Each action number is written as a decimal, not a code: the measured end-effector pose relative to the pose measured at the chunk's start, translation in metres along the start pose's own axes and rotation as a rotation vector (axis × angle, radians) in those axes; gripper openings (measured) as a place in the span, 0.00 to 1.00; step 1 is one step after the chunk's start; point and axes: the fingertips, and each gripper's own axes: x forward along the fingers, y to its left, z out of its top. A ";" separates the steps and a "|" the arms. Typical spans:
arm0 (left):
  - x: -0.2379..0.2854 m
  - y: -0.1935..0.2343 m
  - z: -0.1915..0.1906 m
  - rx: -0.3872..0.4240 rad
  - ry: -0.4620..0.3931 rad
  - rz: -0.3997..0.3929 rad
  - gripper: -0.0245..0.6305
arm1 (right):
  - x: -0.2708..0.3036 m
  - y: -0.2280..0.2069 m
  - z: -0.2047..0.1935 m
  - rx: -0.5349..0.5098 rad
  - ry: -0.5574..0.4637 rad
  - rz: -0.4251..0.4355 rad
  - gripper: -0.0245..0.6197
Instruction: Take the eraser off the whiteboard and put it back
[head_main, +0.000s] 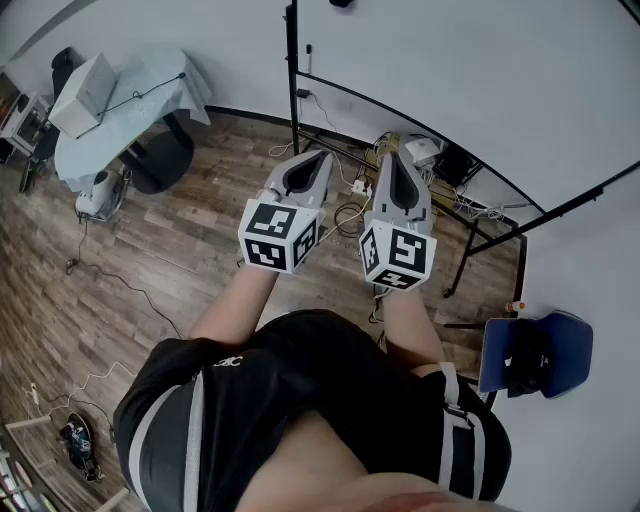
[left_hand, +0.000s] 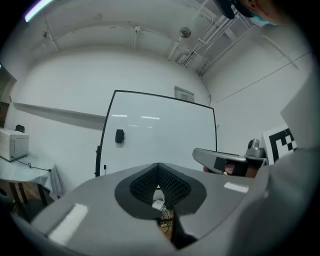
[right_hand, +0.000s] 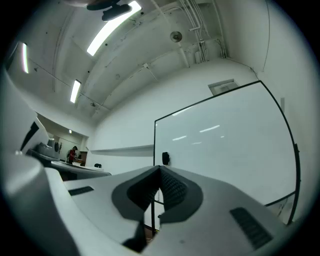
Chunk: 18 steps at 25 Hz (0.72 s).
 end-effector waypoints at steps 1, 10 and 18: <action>0.000 -0.003 -0.001 0.000 0.002 0.002 0.05 | -0.002 -0.001 0.000 0.002 -0.001 0.004 0.05; -0.005 -0.014 -0.008 0.008 0.014 0.006 0.05 | -0.012 0.000 0.000 0.015 -0.004 0.018 0.05; -0.005 -0.006 -0.009 0.000 0.017 -0.004 0.05 | -0.004 0.004 -0.003 0.046 0.002 -0.007 0.05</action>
